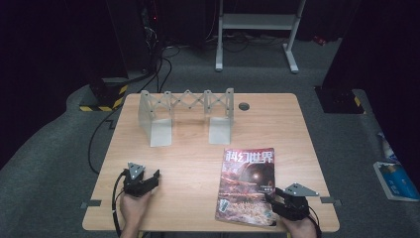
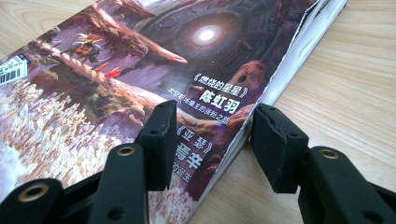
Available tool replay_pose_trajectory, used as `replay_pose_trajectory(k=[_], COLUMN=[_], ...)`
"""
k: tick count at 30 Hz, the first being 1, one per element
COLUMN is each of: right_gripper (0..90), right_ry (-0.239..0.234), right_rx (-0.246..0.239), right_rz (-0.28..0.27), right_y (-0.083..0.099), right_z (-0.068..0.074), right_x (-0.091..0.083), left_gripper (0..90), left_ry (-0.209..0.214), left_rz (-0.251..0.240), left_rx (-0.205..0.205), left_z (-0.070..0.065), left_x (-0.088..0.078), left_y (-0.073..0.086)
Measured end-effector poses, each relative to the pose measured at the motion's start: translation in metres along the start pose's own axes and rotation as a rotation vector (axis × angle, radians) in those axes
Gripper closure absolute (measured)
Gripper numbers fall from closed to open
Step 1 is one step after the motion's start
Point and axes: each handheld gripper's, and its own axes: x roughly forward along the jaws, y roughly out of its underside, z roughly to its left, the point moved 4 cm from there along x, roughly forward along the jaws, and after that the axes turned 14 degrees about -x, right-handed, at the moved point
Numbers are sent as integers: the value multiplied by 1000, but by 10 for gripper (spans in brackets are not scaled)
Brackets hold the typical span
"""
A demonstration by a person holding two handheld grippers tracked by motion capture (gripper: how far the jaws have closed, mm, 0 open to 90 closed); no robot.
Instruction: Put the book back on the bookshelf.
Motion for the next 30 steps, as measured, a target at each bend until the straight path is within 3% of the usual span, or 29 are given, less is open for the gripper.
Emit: replay_pose_trajectory(k=[30], right_gripper=[513], right_ry=[-45], right_rx=[-25], right_rz=[-21], right_y=[-19], right_z=[28], right_x=[21], left_gripper=[318], left_ry=[14], left_rz=[3], left_rx=[11], left_z=[-2], left_x=[0], left_y=[0])
